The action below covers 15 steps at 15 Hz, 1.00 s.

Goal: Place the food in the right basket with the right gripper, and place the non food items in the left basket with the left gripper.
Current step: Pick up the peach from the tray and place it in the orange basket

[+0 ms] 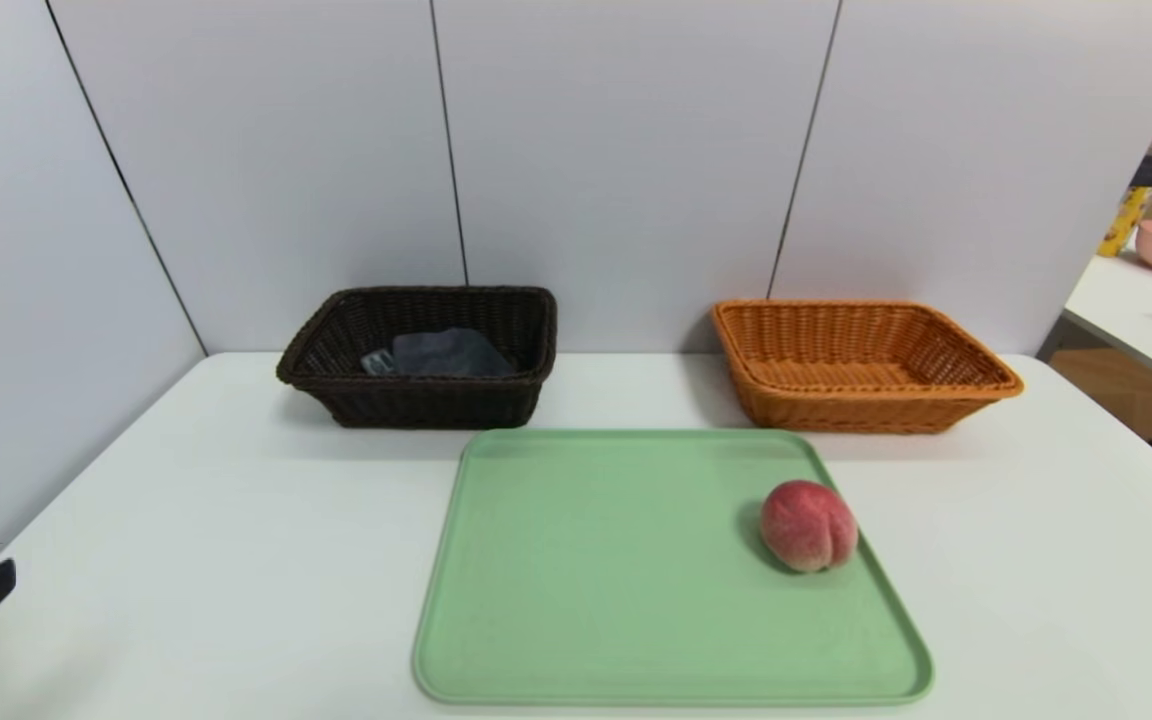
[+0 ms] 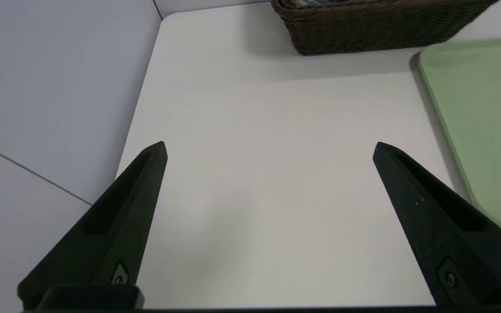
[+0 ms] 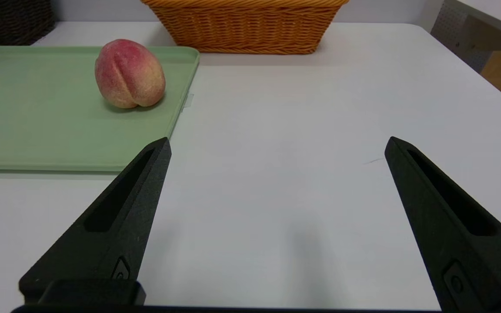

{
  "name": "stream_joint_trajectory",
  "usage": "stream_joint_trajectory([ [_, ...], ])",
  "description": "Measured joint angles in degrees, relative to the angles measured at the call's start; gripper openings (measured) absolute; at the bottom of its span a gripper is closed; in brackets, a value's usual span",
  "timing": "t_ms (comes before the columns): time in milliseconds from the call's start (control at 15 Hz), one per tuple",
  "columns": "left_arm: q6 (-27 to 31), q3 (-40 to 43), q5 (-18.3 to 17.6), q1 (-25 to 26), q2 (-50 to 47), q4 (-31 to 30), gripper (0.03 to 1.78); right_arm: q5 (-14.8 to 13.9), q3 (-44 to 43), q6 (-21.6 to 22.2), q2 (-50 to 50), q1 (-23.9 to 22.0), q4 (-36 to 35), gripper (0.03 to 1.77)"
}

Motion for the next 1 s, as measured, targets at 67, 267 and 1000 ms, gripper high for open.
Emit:
stream_joint_trajectory([
  [67,0.91,2.47,-2.12,0.63,-3.47,-0.11,1.69,0.00,0.00,0.00,0.00,0.00,-0.01,1.70],
  [267,4.05,8.51,-9.68,4.85,-12.41,-0.23,1.69,0.00,0.00,-0.02,0.00,0.00,0.00,1.70],
  [1000,5.71,31.72,-16.15,9.30,-34.51,-11.91,1.69,-0.02,0.00,0.00,0.00,0.00,-0.01,1.70],
])
